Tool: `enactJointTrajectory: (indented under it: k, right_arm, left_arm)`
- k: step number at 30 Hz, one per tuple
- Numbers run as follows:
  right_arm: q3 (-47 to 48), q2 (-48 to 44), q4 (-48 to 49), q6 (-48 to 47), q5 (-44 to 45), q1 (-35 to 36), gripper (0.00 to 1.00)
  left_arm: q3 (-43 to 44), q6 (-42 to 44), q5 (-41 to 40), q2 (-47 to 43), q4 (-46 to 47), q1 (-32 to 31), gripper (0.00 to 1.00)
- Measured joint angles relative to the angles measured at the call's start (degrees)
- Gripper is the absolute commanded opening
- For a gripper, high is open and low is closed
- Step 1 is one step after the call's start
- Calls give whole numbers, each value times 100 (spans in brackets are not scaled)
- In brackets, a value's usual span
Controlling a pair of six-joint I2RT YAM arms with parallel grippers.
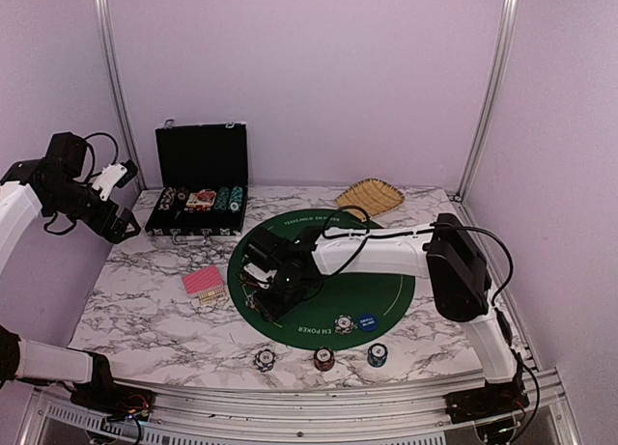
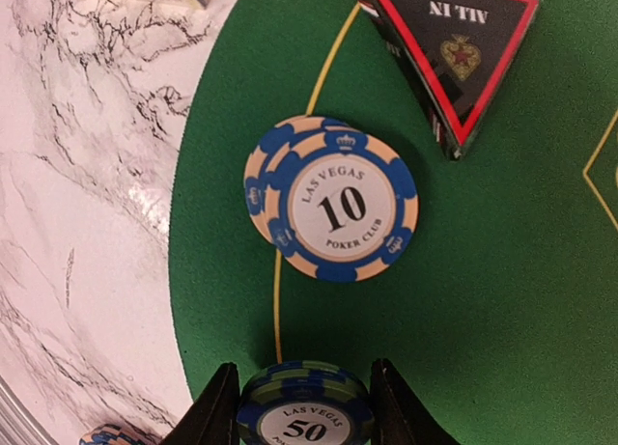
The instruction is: Distribute texas hold em gaming equipment
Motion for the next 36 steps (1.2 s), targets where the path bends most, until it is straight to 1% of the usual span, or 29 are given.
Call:
enactJointTrajectory:
  k: [11,12,16,18,21,24,29,36]
  right_arm:
    - [-20,68,245,-24,-127,-157,29]
    - [-26,70,271,-24,-133,-160,31]
    - [-42,94,321,-24,-136,-186,41]
    - [-55,114,328,-26,-138,-186,50]
    - [-59,133,348,-46,-138,-186,60]
    - [-57,133,378,-57,-138,-186,65]
    - [-44,133,367,-87,-127,-184,66]
    - [-35,98,238,-153,83,-186,62]
  left_arm:
    - [7,0,2,0,0,0,99]
    - [7,0,2,0,0,0,99]
    - [7,0,0,0,0,0,99]
    - [7,2,0,0,0,0,99]
    - [7,2,0,0,0,0,99]
    - [7,2,0,0,0,0,99]
    - [7,2,0,-2,0,0,99]
    - [7,2,0,-2,0,0,99]
